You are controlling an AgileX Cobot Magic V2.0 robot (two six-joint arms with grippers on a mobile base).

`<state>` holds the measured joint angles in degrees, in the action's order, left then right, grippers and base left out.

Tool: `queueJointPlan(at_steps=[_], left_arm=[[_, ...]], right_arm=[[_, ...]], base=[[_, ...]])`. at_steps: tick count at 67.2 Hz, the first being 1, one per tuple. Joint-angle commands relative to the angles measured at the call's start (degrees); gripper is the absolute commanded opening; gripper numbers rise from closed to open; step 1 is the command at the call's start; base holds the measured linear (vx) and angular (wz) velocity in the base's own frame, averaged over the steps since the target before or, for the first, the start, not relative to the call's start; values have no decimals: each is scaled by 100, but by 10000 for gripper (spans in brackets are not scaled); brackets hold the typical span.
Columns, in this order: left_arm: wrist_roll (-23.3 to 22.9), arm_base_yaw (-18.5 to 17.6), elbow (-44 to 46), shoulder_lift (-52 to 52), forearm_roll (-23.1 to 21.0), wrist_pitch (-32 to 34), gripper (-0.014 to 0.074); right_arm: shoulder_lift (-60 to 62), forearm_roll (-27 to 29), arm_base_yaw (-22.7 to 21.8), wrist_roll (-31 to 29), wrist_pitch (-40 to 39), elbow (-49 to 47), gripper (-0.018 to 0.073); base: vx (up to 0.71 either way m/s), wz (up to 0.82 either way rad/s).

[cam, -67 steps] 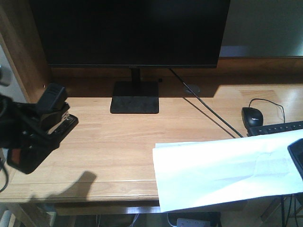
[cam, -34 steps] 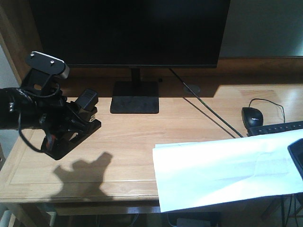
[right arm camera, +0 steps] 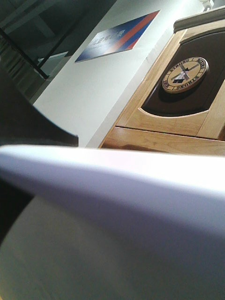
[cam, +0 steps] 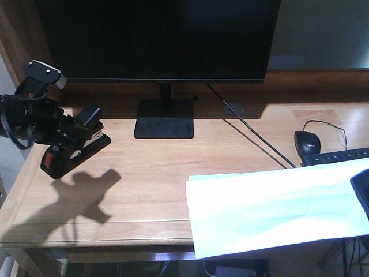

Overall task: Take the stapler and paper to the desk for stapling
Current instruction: 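Lower the black stapler with the left gripper onto the desk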

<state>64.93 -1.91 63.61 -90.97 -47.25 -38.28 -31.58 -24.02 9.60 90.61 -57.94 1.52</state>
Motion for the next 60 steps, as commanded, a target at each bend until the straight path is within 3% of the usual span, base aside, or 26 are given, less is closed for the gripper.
queueJointPlan(at_steps=[1,18,32,40,52,60], left_arm=[[792,242,426,15,-715,-343,-6],[1814,644,1375,-819,-1065,-1868,-6],[1833,751,2470,-1708,-1041,-3066,-6],[2261,751,2933,-2120,-981,-3332,-6],[3617,721,3003,-2344,-1008,-3218,-6],[3855,716,3003,-2404,-1015,-3107,-6]], right_arm=[[-17,95,2,-47,-356,132,-4],[-17,95,2,-47,-356,132,-4],[-17,95,2,-47,-356,132,-4],[-17,95,2,-47,-356,132,-4],[-17,95,2,-47,-356,132,-4],[-17,95,2,-47,-356,132,-4]], base=[[0,0],[0,0],[0,0],[0,0],[0,0],[0,0]])
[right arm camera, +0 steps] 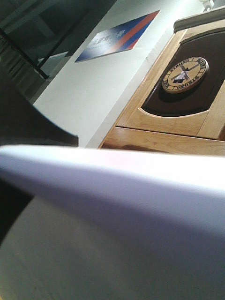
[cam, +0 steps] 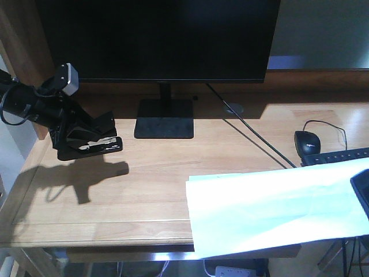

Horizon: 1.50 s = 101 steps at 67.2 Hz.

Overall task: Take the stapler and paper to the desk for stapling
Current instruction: 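Lower the black stapler with the left gripper onto the desk, then set the stapler down near the monitor stand and hold it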

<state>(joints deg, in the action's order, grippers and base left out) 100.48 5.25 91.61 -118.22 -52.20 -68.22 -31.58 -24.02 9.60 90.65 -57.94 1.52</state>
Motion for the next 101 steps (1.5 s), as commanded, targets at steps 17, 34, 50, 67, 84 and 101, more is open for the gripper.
queueJointPlan(at_steps=[17,34,50,67,84,101], left_arm=[[685,-131,203,30,-494,-145,-6],[979,-438,203,-333,-510,181,-6],[973,-685,203,-519,-495,612,-3],[961,-739,203,-738,-488,531,19],[668,-739,203,-761,-225,646,126],[608,-739,203,-761,-61,706,343]], right_arm=[[-17,95,2,-51,-356,132,-4],[-17,95,2,-51,-356,132,-4],[-17,95,2,-51,-356,132,-4],[-17,95,2,-51,-356,132,-4],[-17,95,2,-51,-356,132,-4],[-17,95,2,-51,-356,132,-4]], base=[[0,0],[0,0],[0,0],[0,0],[0,0],[0,0]])
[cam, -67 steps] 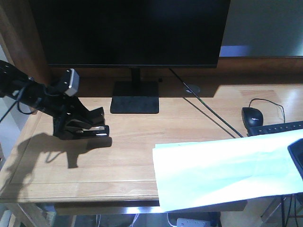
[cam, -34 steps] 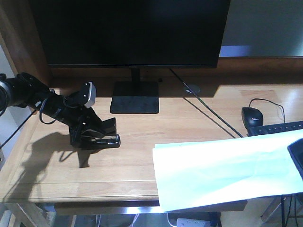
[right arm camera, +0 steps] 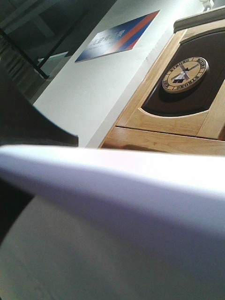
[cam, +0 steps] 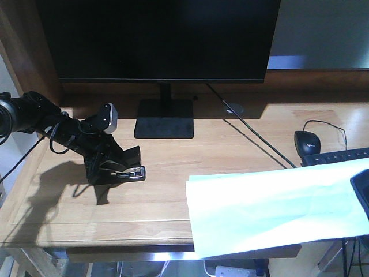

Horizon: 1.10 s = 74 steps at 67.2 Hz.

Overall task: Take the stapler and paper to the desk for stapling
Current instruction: 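Set the stapler down near the monitor stand and hold it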

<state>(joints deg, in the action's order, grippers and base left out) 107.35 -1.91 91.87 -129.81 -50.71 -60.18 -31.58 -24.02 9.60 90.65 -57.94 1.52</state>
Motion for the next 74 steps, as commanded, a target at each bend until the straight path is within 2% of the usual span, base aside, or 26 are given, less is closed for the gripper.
queueJointPlan(at_steps=[1,14,31,37,42,57,74], left_arm=[[-84,-23,177,398,-218,-104,356],[-236,-23,177,524,-310,-222,462],[-305,-18,177,985,-310,-193,442],[-415,-18,177,1023,-298,-219,395],[-472,-18,177,1023,-271,-263,318],[-481,-23,177,1023,-211,-182,-11],[-494,-31,177,904,-206,-248,-8]], right_arm=[[-17,95,2,-51,-356,132,-4],[-17,95,2,-51,-356,132,-4],[-17,95,2,-51,-356,132,-4],[-17,95,2,-51,-356,132,-4],[-17,95,2,-51,-356,132,-4],[-17,95,2,-51,-356,132,-4],[-17,95,2,-51,-356,132,-4]], base=[[0,0],[0,0],[0,0],[0,0],[0,0],[0,0],[0,0]])
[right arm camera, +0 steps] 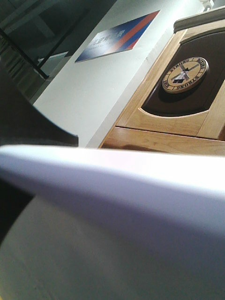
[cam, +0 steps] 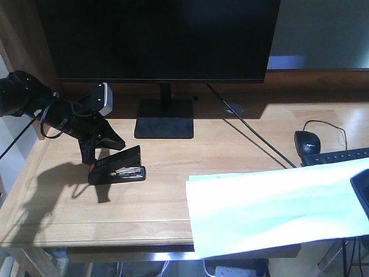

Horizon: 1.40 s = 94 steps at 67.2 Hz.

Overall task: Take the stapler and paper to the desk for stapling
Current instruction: 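Set the stapler down near the monitor stand and hold it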

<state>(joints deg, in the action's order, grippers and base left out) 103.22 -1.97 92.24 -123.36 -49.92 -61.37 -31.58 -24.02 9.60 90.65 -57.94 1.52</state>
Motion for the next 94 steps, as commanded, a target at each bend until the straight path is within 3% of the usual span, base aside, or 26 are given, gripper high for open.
queueJointPlan(at_steps=[1,83,94], left_arm=[[-91,-24,139,239,-284,-128,-8],[-96,-24,139,155,-290,-115,-8],[-96,-24,139,155,-290,-115,-8]], right_arm=[[-17,95,2,-51,-356,132,-4],[-17,95,2,-51,-356,132,-4],[-17,340,2,-59,-351,125,-4]], base=[[0,0],[0,0],[0,0]])
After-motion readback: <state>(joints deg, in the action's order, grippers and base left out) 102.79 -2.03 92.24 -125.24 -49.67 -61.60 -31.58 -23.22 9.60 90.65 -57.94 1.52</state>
